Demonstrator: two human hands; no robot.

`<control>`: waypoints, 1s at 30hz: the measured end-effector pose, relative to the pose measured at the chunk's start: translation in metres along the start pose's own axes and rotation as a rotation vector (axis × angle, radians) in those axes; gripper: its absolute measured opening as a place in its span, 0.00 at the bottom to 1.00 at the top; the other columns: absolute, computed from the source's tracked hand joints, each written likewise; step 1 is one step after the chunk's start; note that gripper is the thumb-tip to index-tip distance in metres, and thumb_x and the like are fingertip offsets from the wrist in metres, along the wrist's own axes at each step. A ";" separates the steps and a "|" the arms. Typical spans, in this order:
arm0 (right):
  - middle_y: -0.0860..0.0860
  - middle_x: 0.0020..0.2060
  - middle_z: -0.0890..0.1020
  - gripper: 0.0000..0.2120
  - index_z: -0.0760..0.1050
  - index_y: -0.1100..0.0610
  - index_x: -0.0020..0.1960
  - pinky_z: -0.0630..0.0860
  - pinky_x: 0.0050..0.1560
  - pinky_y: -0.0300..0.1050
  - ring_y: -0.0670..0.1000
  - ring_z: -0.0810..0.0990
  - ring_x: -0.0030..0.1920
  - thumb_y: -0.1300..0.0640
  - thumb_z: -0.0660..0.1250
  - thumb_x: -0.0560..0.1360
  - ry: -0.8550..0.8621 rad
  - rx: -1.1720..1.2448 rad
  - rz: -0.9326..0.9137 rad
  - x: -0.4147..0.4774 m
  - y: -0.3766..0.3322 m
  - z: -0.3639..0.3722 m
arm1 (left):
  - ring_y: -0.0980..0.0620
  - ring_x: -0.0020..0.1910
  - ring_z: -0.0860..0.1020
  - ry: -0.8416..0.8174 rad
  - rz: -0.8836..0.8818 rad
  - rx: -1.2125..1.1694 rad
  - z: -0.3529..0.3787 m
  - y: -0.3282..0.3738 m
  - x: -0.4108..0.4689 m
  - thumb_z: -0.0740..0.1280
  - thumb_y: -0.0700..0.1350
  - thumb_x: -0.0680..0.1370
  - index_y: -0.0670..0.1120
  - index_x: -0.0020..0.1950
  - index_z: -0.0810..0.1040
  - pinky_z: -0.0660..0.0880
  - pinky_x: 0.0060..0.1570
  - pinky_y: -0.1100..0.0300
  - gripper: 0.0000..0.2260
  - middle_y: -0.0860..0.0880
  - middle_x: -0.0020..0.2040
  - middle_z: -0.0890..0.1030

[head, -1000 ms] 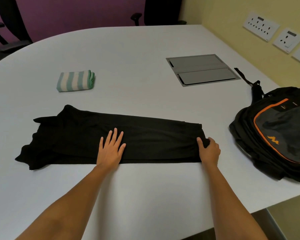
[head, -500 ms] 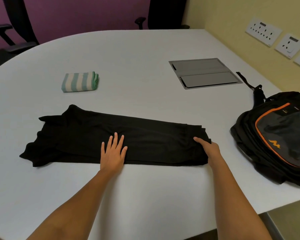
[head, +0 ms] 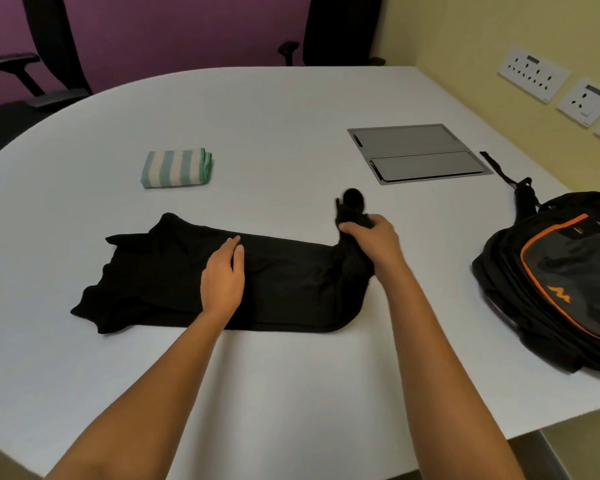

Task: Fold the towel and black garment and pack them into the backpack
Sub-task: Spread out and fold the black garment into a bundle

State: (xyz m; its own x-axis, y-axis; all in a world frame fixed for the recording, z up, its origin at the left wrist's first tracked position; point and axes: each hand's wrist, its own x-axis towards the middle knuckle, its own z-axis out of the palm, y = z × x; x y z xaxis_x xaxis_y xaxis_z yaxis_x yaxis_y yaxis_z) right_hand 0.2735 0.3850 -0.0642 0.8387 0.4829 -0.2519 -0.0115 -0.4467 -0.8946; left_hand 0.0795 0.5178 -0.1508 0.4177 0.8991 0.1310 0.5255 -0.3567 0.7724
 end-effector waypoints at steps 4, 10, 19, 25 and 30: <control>0.53 0.57 0.77 0.24 0.69 0.55 0.65 0.75 0.58 0.48 0.54 0.77 0.56 0.50 0.69 0.71 -0.123 -0.134 -0.098 -0.018 -0.034 0.074 | 0.51 0.69 0.69 0.002 -0.181 -0.199 -0.029 0.002 0.025 0.50 0.55 0.82 0.51 0.70 0.70 0.64 0.66 0.55 0.20 0.50 0.68 0.73; 0.54 0.60 0.75 0.23 0.69 0.58 0.64 0.73 0.53 0.46 0.56 0.76 0.58 0.51 0.67 0.73 -0.247 -0.263 -0.132 -0.034 -0.038 0.183 | 0.51 0.55 0.78 -0.021 -0.270 -0.387 -0.051 -0.025 0.051 0.50 0.55 0.82 0.47 0.60 0.79 0.72 0.60 0.55 0.21 0.48 0.55 0.81; 0.56 0.58 0.79 0.17 0.73 0.55 0.65 0.73 0.62 0.50 0.55 0.78 0.58 0.57 0.60 0.76 -0.420 -0.421 -0.128 -0.010 -0.008 0.214 | 0.56 0.50 0.74 -0.097 -0.288 -0.169 -0.051 -0.051 0.061 0.53 0.51 0.82 0.48 0.66 0.74 0.67 0.50 0.60 0.17 0.48 0.57 0.79; 0.54 0.69 0.68 0.23 0.62 0.54 0.72 0.65 0.67 0.52 0.56 0.68 0.67 0.49 0.59 0.79 -0.226 -0.914 -0.451 0.040 0.005 0.167 | 0.49 0.61 0.75 -0.017 -0.140 0.109 -0.026 -0.038 0.043 0.56 0.49 0.82 0.47 0.66 0.73 0.67 0.67 0.50 0.16 0.48 0.62 0.78; 0.54 0.72 0.66 0.32 0.58 0.54 0.75 0.55 0.72 0.55 0.56 0.64 0.71 0.38 0.56 0.77 -0.460 -1.107 -0.427 0.064 0.030 0.154 | 0.48 0.76 0.55 -0.002 -0.185 0.393 0.002 -0.024 0.014 0.54 0.52 0.82 0.48 0.74 0.63 0.50 0.73 0.48 0.21 0.45 0.77 0.58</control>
State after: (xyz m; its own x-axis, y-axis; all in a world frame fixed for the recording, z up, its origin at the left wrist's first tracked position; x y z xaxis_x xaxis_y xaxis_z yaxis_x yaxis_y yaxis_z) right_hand 0.2432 0.5189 -0.1639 0.3952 0.8595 -0.3242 0.8570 -0.4720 -0.2069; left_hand 0.0742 0.5383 -0.1693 0.2913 0.9566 0.0115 0.8335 -0.2597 0.4878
